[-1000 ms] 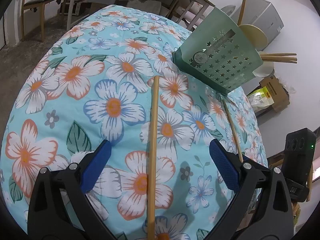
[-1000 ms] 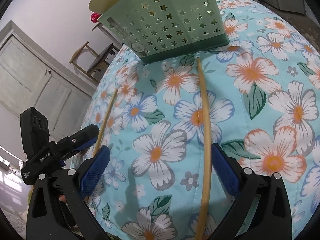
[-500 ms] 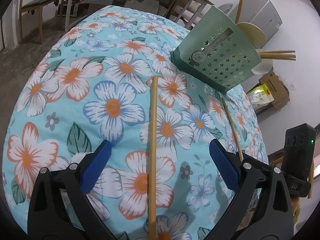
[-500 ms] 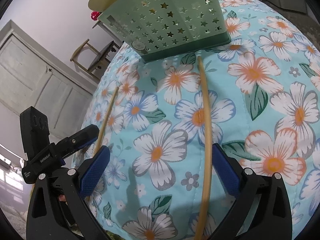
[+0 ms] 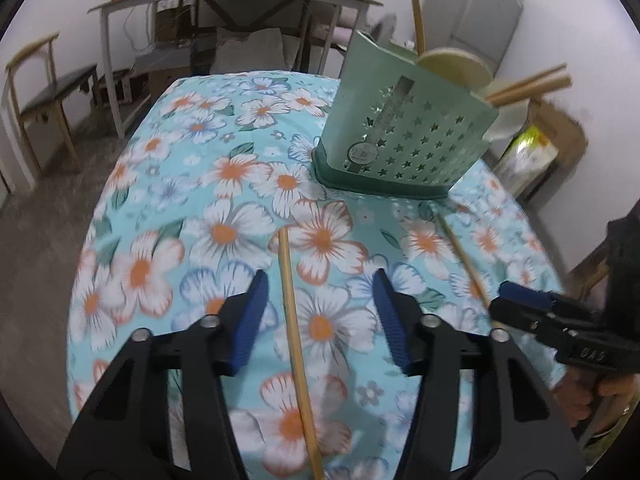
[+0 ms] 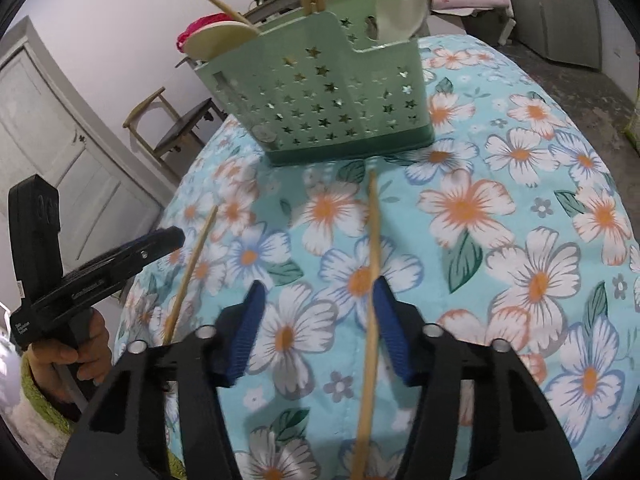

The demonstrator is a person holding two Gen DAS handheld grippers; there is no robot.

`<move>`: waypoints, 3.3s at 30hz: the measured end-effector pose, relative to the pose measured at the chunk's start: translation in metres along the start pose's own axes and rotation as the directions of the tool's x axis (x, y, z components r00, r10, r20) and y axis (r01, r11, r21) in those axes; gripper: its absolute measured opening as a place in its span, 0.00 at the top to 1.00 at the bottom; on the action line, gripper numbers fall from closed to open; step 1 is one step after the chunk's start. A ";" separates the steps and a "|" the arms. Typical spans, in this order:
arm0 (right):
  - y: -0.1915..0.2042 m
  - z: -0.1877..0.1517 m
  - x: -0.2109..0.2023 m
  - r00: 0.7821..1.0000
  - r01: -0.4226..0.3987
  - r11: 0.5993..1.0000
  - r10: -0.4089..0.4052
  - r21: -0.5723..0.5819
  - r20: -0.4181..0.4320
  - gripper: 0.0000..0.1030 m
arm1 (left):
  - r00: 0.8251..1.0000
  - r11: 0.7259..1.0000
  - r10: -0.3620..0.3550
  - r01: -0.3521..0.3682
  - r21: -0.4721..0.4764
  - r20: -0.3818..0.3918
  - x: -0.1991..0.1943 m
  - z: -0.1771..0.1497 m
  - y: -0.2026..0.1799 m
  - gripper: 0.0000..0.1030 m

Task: Organize utensils
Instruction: 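Close both grippers on chopsticks and lift the left one toward the caddy, then raise the left gripper's chopstick over the caddy and open it while the right gripper holds its chopstick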

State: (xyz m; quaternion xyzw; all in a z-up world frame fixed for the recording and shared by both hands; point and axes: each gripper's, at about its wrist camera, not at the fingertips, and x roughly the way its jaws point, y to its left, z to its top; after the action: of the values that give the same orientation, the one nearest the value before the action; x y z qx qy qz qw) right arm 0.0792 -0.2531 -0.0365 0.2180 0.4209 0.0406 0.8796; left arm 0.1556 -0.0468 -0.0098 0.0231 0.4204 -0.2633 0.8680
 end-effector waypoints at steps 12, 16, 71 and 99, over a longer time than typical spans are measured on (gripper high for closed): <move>-0.007 0.011 0.017 0.999 0.041 0.999 -0.041 0.007 -0.022 0.76 | 0.977 0.995 0.098 -0.091 0.048 -0.189 0.056 0.017 0.008 0.93; -0.010 0.019 0.024 0.998 0.054 0.998 -0.053 0.013 -0.019 0.81 | 0.980 0.996 0.085 -0.083 0.016 -0.180 0.057 0.020 0.011 0.95; 0.001 0.050 -0.032 0.989 0.021 0.998 -0.013 -0.051 0.150 0.93 | 0.712 0.976 -0.218 0.152 0.156 0.667 -0.108 0.219 -0.108 0.96; 0.015 0.063 -0.066 0.969 0.008 0.995 0.016 -0.099 0.247 0.93 | 0.841 0.999 -0.023 0.001 0.041 0.540 -0.095 0.129 -0.045 0.61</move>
State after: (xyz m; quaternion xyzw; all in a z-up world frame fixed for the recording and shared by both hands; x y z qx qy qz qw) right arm 0.0861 -0.2781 0.0523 0.1784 0.3050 0.0357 0.9348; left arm 0.1786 -0.0775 0.1517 -0.0375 0.1538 -0.2727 0.9490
